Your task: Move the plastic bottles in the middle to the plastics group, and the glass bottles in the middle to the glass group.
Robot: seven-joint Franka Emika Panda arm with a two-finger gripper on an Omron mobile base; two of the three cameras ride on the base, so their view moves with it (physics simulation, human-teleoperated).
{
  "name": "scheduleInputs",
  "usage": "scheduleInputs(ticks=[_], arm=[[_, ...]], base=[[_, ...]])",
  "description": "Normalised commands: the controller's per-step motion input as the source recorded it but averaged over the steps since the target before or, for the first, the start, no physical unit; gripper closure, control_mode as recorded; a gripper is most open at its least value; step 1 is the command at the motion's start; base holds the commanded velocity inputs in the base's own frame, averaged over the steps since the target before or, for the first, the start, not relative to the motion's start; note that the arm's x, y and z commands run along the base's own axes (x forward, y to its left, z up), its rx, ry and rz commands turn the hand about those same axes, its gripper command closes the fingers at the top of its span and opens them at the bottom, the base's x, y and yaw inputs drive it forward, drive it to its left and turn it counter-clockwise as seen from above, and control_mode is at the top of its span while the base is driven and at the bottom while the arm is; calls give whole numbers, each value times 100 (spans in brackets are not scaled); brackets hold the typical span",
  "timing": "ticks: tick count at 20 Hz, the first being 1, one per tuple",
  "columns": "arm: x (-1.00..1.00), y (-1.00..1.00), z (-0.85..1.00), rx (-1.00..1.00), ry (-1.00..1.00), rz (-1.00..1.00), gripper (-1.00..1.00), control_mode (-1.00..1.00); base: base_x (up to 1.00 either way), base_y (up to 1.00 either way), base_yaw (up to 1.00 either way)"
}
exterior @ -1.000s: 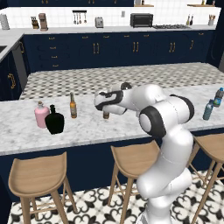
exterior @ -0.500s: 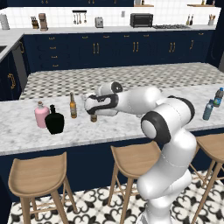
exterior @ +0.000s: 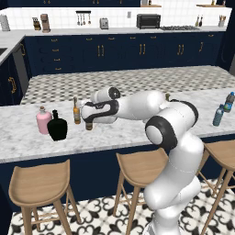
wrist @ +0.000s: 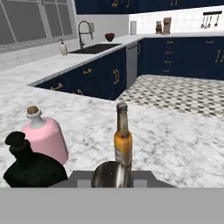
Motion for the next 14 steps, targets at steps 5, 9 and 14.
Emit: scheduleInputs(ticks=[5, 9, 14], arm=[[-1, 14, -4, 0, 0, 1, 100, -100], [0, 12, -3, 0, 0, 1, 100, -100], [0, 31, -6, -1, 0, 1, 100, -100]], base=[[0, 0, 0], [0, 0, 0], [0, 0, 0]])
